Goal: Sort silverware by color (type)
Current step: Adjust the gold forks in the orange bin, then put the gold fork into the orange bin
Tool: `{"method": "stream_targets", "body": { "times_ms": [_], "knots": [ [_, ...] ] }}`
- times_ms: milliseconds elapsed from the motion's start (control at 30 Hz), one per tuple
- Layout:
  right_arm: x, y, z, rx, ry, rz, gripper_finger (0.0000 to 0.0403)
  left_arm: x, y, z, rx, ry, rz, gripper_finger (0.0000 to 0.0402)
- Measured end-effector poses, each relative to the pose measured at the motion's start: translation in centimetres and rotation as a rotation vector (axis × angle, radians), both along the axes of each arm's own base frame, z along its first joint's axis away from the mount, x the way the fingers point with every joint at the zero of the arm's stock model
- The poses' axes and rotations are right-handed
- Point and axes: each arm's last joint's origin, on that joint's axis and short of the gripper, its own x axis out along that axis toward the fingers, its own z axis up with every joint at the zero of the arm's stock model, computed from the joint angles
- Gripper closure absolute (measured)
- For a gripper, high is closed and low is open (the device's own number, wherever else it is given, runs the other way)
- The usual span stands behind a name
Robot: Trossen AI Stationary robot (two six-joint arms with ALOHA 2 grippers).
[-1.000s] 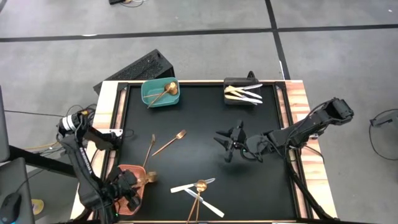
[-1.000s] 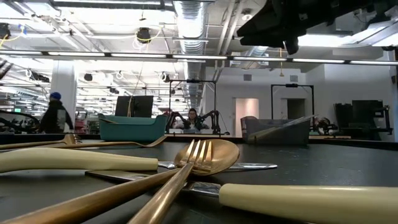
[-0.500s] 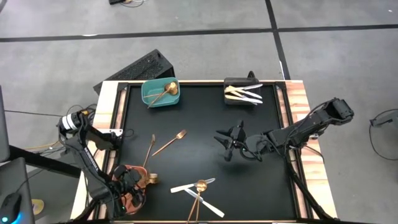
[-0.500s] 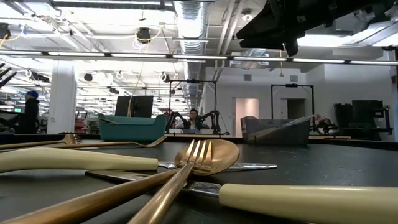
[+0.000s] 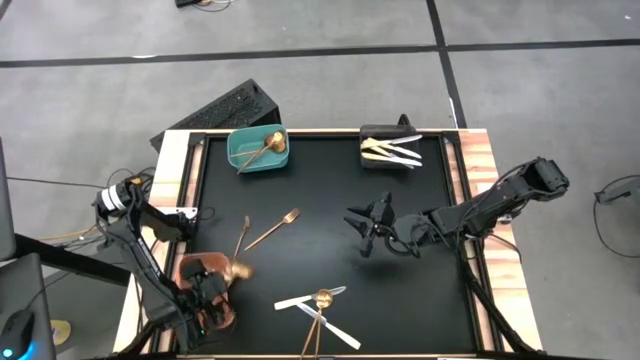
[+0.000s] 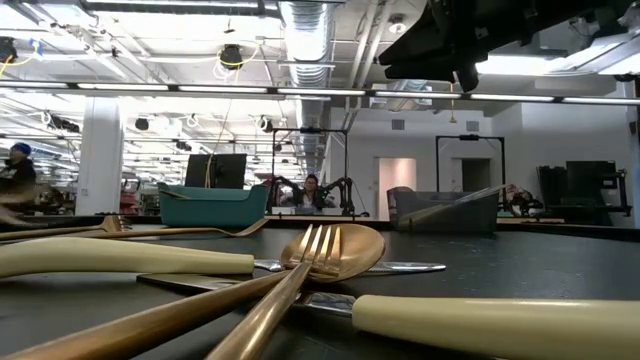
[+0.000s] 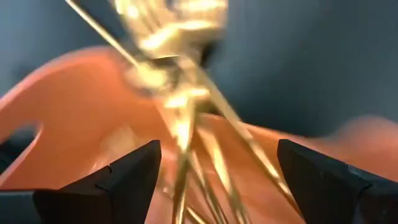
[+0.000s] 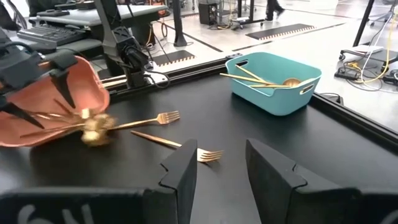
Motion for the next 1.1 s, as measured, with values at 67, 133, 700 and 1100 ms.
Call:
{"method": "stream_targets", "body": {
  "times_ms": [67, 133, 700, 1100],
  "knots": [
    [0.0, 0.0, 0.0, 0.001, 0.000, 0.000, 0.0248, 0.0, 0.0, 0.3, 0.011, 0.005, -0.020, 0.0092],
    [0.0, 0.0, 0.0, 0.001, 0.000, 0.000, 0.0248, 0.0, 0.0, 0.5, 0.031, 0.021, -0.050, 0.0092],
    [0.0, 0.0, 0.0, 0.003, 0.003, 0.000, 0.0248, 0.6, 0.6, 0.7, 0.063, -0.012, 0.011, 0.0092],
    [0.0, 0.0, -0.1, 0.013, 0.006, -0.003, 0.0248, -1.0, 0.0, 0.8, 0.068, -0.034, 0.017, 0.0093]
  ]
}}
